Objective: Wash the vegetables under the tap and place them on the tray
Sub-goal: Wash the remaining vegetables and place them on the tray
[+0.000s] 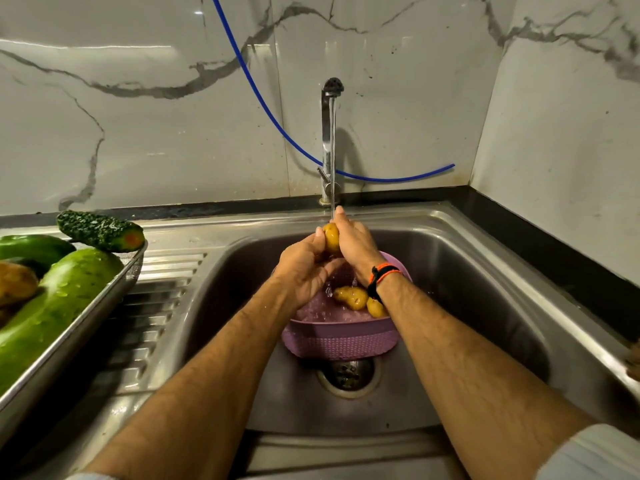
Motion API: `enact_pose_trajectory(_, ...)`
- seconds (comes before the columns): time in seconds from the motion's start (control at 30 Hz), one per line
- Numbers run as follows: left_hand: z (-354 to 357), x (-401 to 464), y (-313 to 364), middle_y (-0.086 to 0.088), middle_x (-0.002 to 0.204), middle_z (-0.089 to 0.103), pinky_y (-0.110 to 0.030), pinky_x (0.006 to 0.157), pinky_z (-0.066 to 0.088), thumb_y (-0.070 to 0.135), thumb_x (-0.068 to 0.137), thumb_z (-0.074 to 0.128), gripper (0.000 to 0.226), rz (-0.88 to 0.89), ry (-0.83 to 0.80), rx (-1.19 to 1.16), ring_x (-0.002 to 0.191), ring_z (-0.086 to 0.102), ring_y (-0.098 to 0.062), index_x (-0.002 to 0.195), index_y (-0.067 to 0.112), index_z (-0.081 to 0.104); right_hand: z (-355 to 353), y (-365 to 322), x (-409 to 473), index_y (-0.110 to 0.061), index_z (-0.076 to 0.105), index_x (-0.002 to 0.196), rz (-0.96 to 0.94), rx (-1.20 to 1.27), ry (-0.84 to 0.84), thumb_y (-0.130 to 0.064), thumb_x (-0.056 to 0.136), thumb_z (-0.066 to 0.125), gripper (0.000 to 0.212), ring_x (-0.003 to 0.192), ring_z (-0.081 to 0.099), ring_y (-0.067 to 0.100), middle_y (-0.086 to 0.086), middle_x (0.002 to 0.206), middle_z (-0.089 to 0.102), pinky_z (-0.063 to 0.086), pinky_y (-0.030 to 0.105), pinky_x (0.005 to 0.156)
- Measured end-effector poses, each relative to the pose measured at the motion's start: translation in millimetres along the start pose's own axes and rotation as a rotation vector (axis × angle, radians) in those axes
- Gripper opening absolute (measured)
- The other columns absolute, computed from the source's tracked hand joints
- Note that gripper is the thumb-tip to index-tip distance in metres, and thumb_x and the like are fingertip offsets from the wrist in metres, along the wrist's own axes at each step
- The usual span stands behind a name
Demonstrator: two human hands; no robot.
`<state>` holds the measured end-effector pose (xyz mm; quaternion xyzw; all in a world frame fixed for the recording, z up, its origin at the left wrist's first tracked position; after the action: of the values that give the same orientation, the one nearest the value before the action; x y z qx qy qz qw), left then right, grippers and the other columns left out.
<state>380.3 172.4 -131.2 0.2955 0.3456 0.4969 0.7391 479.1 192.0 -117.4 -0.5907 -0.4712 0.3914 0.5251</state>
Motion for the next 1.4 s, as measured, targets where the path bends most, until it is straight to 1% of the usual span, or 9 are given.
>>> enact_pose_trajectory(0.17,-3,-1,4,-0.017,0.101,0.067,-0.027,0.066,0.06,-0.006,0.1,0.043,0.027,0.148,0.135,0.129,0.087,0.067,-0.022,0.119,-0.003,0.062,14,-3,-1,-0.011,0.066,0.108,-0.045,-0.118,0.012,-0.043,0.105,0.034,0.046,0.102,0.062,0.026,0.008,0.102,0.066,0.048,0.042,0.097)
enact_pose_trajectory(0.27,1,-4,7,-0.014,0.092,0.068,-0.033,0.078,0.06,-0.014,0.097,0.037,0.036,0.2,0.139,0.169,0.087,0.067,-0.024,0.104,0.005,0.066,20,-3,0,-0.015,0.065,0.111,-0.035,-0.127,0.021,-0.036,0.104,0.036,0.036,0.104,0.06,0.026,0.009,0.107,0.066,0.047,0.039,0.097)
enact_pose_trajectory(0.4,6,-4,-1,-0.018,0.11,0.068,-0.049,0.099,0.052,-0.014,0.097,0.039,0.04,0.147,0.03,0.207,0.108,0.065,-0.032,0.127,0.001,0.06,4,3,8,-0.014,0.07,0.107,0.072,-0.044,0.077,-0.044,0.093,0.047,0.04,0.109,0.061,0.034,0.015,0.116,0.068,0.048,0.05,0.098)
enact_pose_trajectory(0.57,6,3,6,-0.027,0.129,0.06,-0.045,0.104,0.049,-0.018,0.096,0.04,0.05,0.19,0.125,0.018,0.116,0.062,-0.033,0.142,0.001,0.048,18,3,0,-0.023,0.043,0.146,-0.051,0.031,0.028,-0.043,0.098,0.042,0.052,0.131,0.049,0.026,0.005,0.135,0.055,0.038,0.046,0.112)
enact_pose_trajectory(0.73,3,-4,2,-0.018,0.113,0.07,-0.047,0.095,0.055,-0.013,0.098,0.041,0.045,0.163,0.037,0.208,0.099,0.069,-0.027,0.135,0.007,0.056,5,2,7,-0.019,0.072,0.089,0.068,0.127,0.039,-0.035,0.093,0.057,0.023,0.094,0.065,0.029,0.01,0.094,0.07,0.054,0.041,0.088)
enact_pose_trajectory(0.87,2,2,9,-0.021,0.121,0.067,-0.048,0.105,0.049,-0.008,0.1,0.035,0.044,0.2,0.062,0.157,0.114,0.064,-0.03,0.132,0.01,0.058,16,-5,8,-0.02,0.061,0.131,-0.084,0.121,-0.002,-0.032,0.096,0.056,0.038,0.121,0.056,0.018,0.0,0.132,0.062,0.045,0.04,0.107)
enact_pose_trajectory(1.03,8,0,2,-0.02,0.122,0.067,-0.039,0.099,0.052,0.008,0.099,0.037,0.039,0.159,0.092,0.089,0.12,0.06,-0.03,0.128,0.001,0.062,17,4,8,-0.02,0.056,0.134,-0.044,0.138,0.047,-0.047,0.091,0.059,0.051,0.115,0.059,0.022,0.004,0.125,0.064,0.048,0.046,0.103)
enact_pose_trajectory(1.23,24,7,5,-0.015,0.106,0.07,-0.038,0.106,0.046,0.006,0.097,0.036,0.034,0.238,0.089,0.107,0.116,0.061,-0.03,0.099,0.007,0.07,15,2,7,-0.017,0.056,0.136,-0.083,0.269,0.118,-0.023,0.097,0.053,0.04,0.123,0.056,0.021,0.005,0.136,0.059,0.044,0.042,0.109)
enact_pose_trajectory(1.4,24,5,11,-0.012,0.088,0.064,-0.031,0.086,0.05,0.005,0.097,0.031,0.035,0.313,0.123,0.248,0.088,0.06,-0.021,0.088,0.004,0.065,18,5,7,-0.01,0.067,0.102,-0.067,0.319,0.085,-0.023,0.1,0.049,0.022,0.095,0.062,0.02,0.005,0.092,0.067,0.051,0.041,0.094)
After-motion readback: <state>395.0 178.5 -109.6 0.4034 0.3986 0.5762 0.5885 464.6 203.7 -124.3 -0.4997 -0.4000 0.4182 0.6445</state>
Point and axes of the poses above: each hand's wrist, its own x-axis towards the middle knuckle, its own z-axis out of the palm, y = z × x, the point moved 6 cm from there along x, towards the middle knuckle
